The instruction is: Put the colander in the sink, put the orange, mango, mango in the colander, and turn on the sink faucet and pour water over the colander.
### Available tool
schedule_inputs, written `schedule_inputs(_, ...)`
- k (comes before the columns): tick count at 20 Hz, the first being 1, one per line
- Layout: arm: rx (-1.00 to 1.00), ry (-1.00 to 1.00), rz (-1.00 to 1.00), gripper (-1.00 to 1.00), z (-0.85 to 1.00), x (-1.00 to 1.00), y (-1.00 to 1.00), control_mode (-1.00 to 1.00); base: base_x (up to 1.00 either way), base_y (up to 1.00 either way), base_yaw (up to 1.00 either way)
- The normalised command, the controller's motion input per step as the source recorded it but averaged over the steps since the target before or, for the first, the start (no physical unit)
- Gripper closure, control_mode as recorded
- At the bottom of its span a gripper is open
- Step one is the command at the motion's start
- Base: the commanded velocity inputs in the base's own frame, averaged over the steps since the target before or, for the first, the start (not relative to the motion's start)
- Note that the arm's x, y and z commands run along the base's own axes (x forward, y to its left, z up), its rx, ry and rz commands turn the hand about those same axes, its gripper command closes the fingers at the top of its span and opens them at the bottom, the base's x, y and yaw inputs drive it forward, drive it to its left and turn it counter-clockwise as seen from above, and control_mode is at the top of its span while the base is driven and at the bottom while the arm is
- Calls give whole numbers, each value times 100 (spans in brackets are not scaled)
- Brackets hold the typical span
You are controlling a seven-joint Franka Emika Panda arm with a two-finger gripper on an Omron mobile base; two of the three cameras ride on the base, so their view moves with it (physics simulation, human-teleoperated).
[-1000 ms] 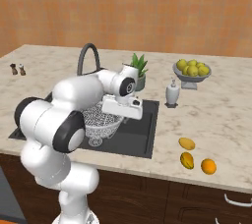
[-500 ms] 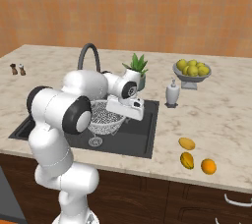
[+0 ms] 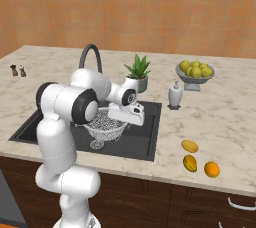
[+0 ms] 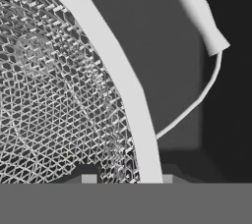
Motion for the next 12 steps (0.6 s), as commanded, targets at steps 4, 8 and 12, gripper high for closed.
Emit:
schedule_inputs(4, -1, 0, 0, 100, -41, 20, 24, -100, 0, 0, 0)
schedule_inputs(8, 0, 0, 0, 100, -39, 26, 25, -100, 0, 0, 0)
schedule_inputs(12, 0, 0, 0, 100, -33, 37, 15, -100, 0, 0, 0)
